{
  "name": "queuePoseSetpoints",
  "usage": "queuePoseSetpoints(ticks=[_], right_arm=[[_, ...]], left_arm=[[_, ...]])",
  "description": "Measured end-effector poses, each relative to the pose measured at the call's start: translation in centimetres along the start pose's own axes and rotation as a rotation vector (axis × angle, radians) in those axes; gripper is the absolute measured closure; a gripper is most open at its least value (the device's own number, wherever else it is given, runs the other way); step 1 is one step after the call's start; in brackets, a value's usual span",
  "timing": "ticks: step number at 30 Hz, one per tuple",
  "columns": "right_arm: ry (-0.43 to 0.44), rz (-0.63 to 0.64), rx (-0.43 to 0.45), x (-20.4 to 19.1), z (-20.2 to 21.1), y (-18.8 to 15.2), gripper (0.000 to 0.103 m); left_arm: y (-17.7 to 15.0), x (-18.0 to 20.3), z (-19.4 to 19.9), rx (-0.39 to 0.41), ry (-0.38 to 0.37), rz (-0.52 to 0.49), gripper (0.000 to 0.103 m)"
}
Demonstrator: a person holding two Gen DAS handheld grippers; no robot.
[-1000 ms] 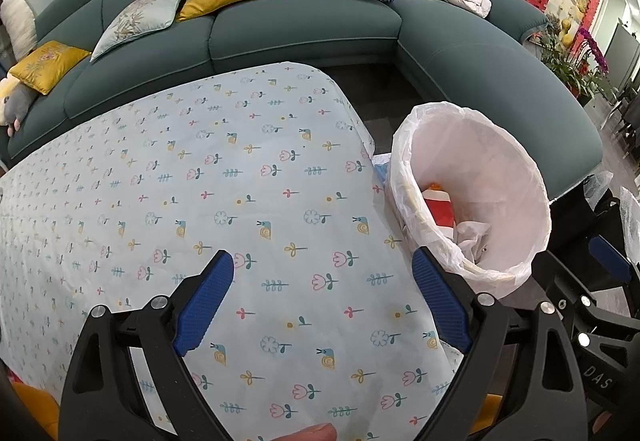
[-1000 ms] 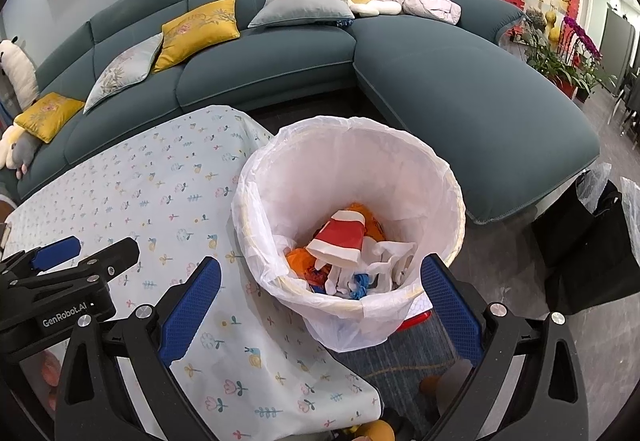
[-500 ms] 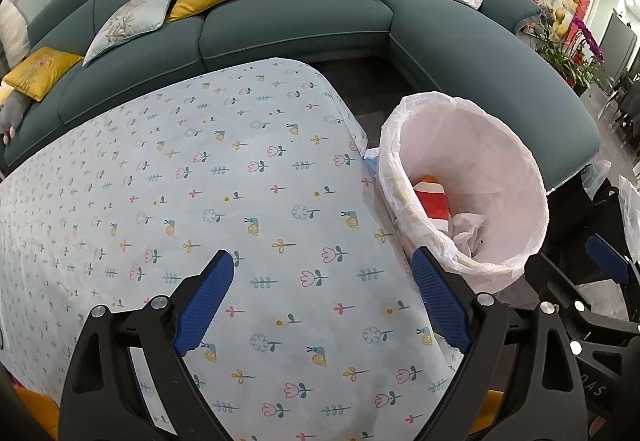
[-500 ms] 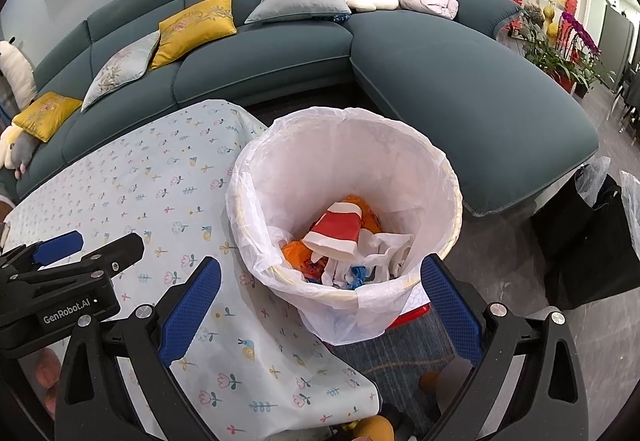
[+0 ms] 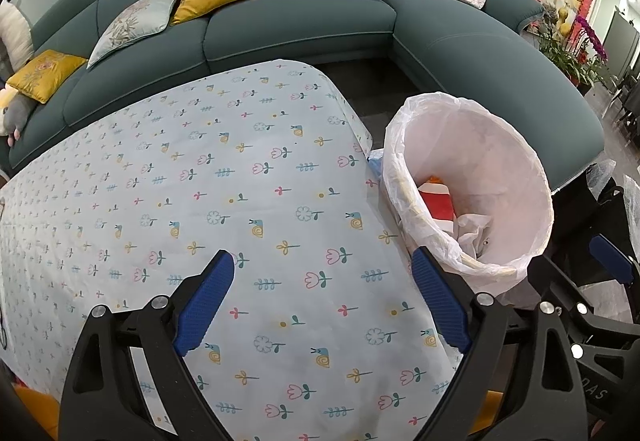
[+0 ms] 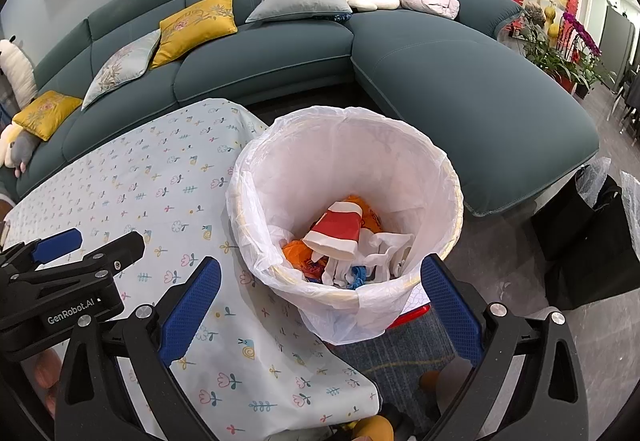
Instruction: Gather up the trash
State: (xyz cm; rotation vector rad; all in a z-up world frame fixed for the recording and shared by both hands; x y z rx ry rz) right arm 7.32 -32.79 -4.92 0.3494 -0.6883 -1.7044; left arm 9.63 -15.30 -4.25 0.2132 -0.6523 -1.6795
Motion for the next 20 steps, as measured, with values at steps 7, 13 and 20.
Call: queuePoseSetpoints(ticks=[7,13,20], right_arm=[[-0.001,-0.001,-0.001,-0.01,0.01,0.0,0.007],[-0.001,0.002,-0.001,-0.01,0.03,-0.02,0.007],[-0.002,0.001,-0.002,-0.08,0.0,-0.06,0.007]], left_arm=[[-0.13,0.06,-0.07,-0.002,0.0,-0.003,0.017],[-0.12,0.04,-0.07,0.001,-0.004,-0.004,0.017],[-0.14,-0.02,-0.06,0.002,-0.014,0.0,0.017]])
Point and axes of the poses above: each gripper's, at about its wrist camera, not at the fingertips, and z roughly against the way its jaws point, x to its right, y to its top, the point moved 3 cm from there along -z, roughly the way its jaws point, and after that the axes turned 15 degrees about -y, right-handed, at the moved point
